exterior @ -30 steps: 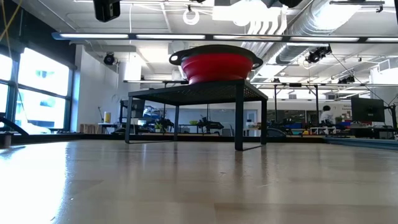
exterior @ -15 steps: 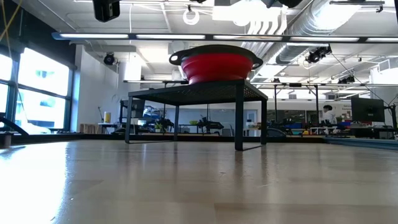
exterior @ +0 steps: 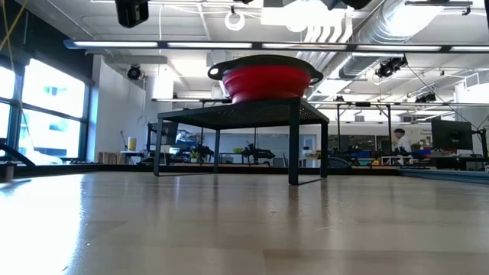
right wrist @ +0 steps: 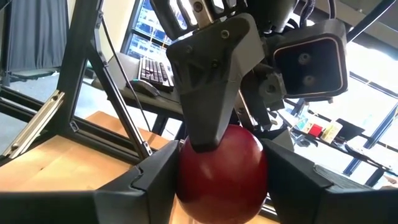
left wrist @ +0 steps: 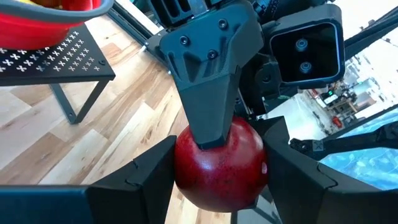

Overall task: Pick & Place Fruit
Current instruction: Put the pomegranate into the strainer bowl on the shelf

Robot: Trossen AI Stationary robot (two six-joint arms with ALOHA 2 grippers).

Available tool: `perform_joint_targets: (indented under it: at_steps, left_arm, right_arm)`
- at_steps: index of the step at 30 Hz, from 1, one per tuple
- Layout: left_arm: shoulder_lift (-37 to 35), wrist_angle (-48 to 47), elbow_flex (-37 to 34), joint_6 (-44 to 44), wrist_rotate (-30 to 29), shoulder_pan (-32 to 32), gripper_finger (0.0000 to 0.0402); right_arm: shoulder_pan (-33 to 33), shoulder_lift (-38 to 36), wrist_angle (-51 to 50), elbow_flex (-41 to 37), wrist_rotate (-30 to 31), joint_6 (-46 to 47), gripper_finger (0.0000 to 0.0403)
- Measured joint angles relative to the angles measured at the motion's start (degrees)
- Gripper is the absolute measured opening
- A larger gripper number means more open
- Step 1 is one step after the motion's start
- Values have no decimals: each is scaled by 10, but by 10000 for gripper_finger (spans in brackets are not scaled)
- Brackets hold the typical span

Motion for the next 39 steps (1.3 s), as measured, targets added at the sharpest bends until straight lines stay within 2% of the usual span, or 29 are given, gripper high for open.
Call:
perform_joint_targets:
  at_steps: [7,12,18,25,34,39]
  left_arm:
    - [0,-4,0,47,2,0,221]
    - [0,5,0,84,15,0,253]
    - [-2,12,0,87,24,0,289]
    - [-31,52,2,151,26,1,292]
    - [-82,51,18,255,25,0,292]
    - [-85,48,18,328,22,0,292]
  right_arm:
    - [0,0,-2,0,0,3,203]
    - [2,1,-16,-1,-10,7,201]
    - [2,1,-17,-1,-5,6,203]
    - [2,1,-24,-1,1,6,203]
    - [5,-7,-41,-1,71,-5,203]
    - [3,-43,-90,-1,121,-18,203]
